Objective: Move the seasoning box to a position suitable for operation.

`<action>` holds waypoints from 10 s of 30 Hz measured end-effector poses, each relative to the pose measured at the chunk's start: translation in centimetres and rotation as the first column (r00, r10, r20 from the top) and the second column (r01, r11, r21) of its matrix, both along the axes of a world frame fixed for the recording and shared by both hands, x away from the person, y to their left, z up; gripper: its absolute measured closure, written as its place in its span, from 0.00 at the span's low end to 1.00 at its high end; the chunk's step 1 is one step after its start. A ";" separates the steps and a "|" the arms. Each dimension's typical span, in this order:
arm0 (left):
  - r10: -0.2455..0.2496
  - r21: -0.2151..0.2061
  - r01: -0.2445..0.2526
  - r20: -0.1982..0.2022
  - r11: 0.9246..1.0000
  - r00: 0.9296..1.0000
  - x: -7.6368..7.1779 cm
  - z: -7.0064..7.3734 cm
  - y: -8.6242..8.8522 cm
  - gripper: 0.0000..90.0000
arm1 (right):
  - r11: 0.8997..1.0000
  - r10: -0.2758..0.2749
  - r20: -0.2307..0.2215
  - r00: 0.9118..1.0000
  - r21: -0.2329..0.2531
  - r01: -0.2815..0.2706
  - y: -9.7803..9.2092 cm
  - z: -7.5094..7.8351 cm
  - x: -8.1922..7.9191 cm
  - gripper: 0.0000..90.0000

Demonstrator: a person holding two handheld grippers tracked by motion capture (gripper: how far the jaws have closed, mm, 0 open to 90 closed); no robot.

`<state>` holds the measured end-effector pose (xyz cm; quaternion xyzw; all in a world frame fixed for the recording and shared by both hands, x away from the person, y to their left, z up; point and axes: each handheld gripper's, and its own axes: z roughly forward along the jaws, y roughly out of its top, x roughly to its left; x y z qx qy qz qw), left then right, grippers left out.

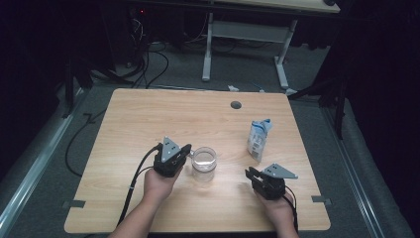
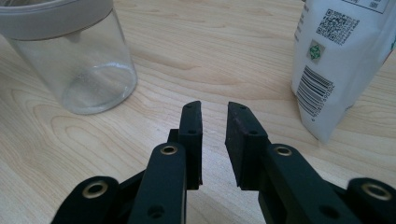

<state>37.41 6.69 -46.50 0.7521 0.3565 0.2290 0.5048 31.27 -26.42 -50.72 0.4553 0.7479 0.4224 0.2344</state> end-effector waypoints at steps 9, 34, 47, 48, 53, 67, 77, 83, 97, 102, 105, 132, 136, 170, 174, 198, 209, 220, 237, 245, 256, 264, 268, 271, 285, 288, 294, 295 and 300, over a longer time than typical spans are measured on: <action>0.005 -0.003 -0.004 0.003 1.000 1.000 -0.1 0.0 0.0 1.00 | 1.000 0.010 -0.002 1.000 0.001 -0.010 0.4 -0.1 -0.1 0.85; 0.007 -0.017 -0.007 0.008 1.000 1.000 -0.1 -0.2 0.0 1.00 | 0.995 0.098 0.065 0.993 -0.023 -0.097 5.2 0.6 0.2 1.00; 0.008 -0.017 -0.008 0.008 1.000 1.000 -0.1 -0.2 0.0 1.00 | 0.992 0.123 0.080 0.989 -0.003 -0.123 7.1 1.6 1.5 1.00; 0.008 -0.019 -0.008 0.008 1.000 1.000 -0.1 -0.2 0.0 1.00 | 0.992 0.128 0.073 0.989 0.006 -0.129 7.1 1.6 1.6 1.00; 0.008 -0.023 -0.008 0.010 1.000 1.000 -0.1 -0.3 0.0 1.00 | 0.991 0.131 0.073 0.989 0.011 -0.133 7.3 1.6 1.5 1.00; 0.014 -0.025 -0.014 0.016 1.000 1.000 -0.1 -0.4 -0.1 1.00 | 0.989 0.143 0.083 0.986 0.015 -0.144 7.8 2.0 1.5 1.00; 0.017 -0.024 -0.017 0.015 1.000 1.000 0.0 -0.5 -0.1 1.00 | 0.989 0.147 0.091 0.985 0.013 -0.149 7.8 2.1 1.5 1.00; 0.016 -0.026 -0.016 0.014 1.000 1.000 0.0 -0.5 -0.1 1.00 | 0.988 0.150 0.092 0.984 0.011 -0.151 7.9 2.1 1.5 1.00; 0.014 -0.036 -0.014 0.010 0.999 1.000 0.1 -0.5 0.0 1.00 | 0.986 0.166 0.096 0.981 0.016 -0.168 8.3 2.6 1.8 1.00; 0.018 -0.063 -0.017 0.014 0.998 1.000 -0.5 -0.1 0.9 1.00 | 0.983 0.178 0.104 0.978 0.021 -0.181 8.6 3.3 1.8 1.00; 0.026 -0.066 -0.026 0.008 0.997 1.000 -1.0 -0.1 1.7 0.95 | 0.982 0.182 0.111 0.977 0.027 -0.186 8.7 3.6 1.8 1.00; -0.057 -0.027 0.055 -0.072 0.998 0.996 -4.7 -3.4 2.4 0.81 | 0.981 0.185 0.122 0.975 0.038 -0.191 9.2 4.6 1.5 1.00; -0.076 -0.064 0.072 -0.070 0.995 0.995 -5.3 -2.9 1.9 0.88 | 0.980 0.189 0.125 0.974 0.045 -0.195 9.3 4.6 1.5 1.00; -0.115 -0.120 0.111 -0.029 0.987 0.993 -5.5 -1.6 -1.1 1.00 | 0.982 0.173 0.122 0.977 0.052 -0.180 9.7 4.2 1.4 1.00; -0.105 -0.136 0.101 -0.022 0.986 0.994 -5.5 -1.4 -1.0 1.00 | 0.984 0.171 0.109 0.979 0.031 -0.175 10.0 3.6 1.7 1.00; 0.007 -0.191 -0.013 -0.030 0.982 1.000 -4.3 -1.5 1.1 0.99 | 0.982 0.180 0.119 0.977 0.034 -0.185 10.0 3.4 1.8 1.00; 0.006 -0.182 -0.010 -0.026 0.983 1.000 -4.5 -1.7 1.3 0.97 | 0.982 0.180 0.118 0.977 0.032 -0.185 10.1 3.4 1.8 0.99; -0.017 -0.092 0.012 -0.057 0.996 0.998 -5.1 -3.3 3.5 0.88 | 0.986 0.151 0.147 0.978 0.045 -0.159 8.3 4.1 0.6 0.92; 0.056 0.129 -0.039 -0.129 0.991 0.990 -4.1 -5.3 9.3 0.78 | 0.999 0.025 0.065 0.998 -0.023 -0.023 3.1 -0.6 -1.1 0.76; 0.087 0.096 -0.074 -0.131 0.993 0.988 -5.3 -5.9 11.9 0.65 | 0.990 -0.139 0.024 0.990 0.007 0.139 -0.2 -1.6 -1.2 0.67; 0.039 0.079 -0.026 -0.169 0.997 0.985 -4.9 -6.2 12.7 0.54 | 0.971 -0.237 0.007 0.972 -0.044 0.237 -0.6 -0.3 -0.4 0.59; -0.014 0.058 0.023 -0.148 0.998 0.989 -5.7 -5.7 12.0 0.52 | 0.957 -0.281 0.048 0.958 -0.055 0.284 -1.2 1.0 1.8 0.57; -0.015 0.065 0.025 -0.145 0.998 0.989 -5.6 -6.1 11.5 0.52 | 0.958 -0.282 0.019 0.959 -0.037 0.283 -1.9 1.3 3.4 0.55; -0.016 0.063 0.025 -0.148 0.998 0.989 -5.5 -6.1 11.5 0.53 | 0.958 -0.288 0.007 0.958 -0.002 0.288 -2.3 1.7 4.3 0.49; -0.005 0.056 0.012 -0.135 0.998 0.991 -5.5 -6.1 11.8 0.52 | 0.951 -0.308 0.048 0.950 -0.004 0.308 -1.9 3.4 6.8 0.42; -0.008 0.063 0.016 -0.134 0.998 0.991 -5.6 -6.1 11.7 0.52 | 0.948 -0.319 0.040 0.947 0.001 0.319 -1.9 3.5 7.2 0.41; -0.011 0.065 0.021 -0.138 0.998 0.990 -5.5 -6.2 11.8 0.52 | 0.944 -0.327 0.050 0.944 -0.015 0.329 -2.0 3.2 7.7 0.49; -0.011 0.065 0.021 -0.138 0.998 0.990 -5.5 -6.2 11.8 0.52 | 0.944 -0.327 0.050 0.944 -0.015 0.329 -2.0 3.2 7.7 0.49; -0.006 0.062 0.015 -0.135 0.998 0.991 -5.5 -6.3 11.9 0.52 | 0.946 -0.320 0.071 0.945 -0.020 0.322 -1.7 3.1 7.7 0.56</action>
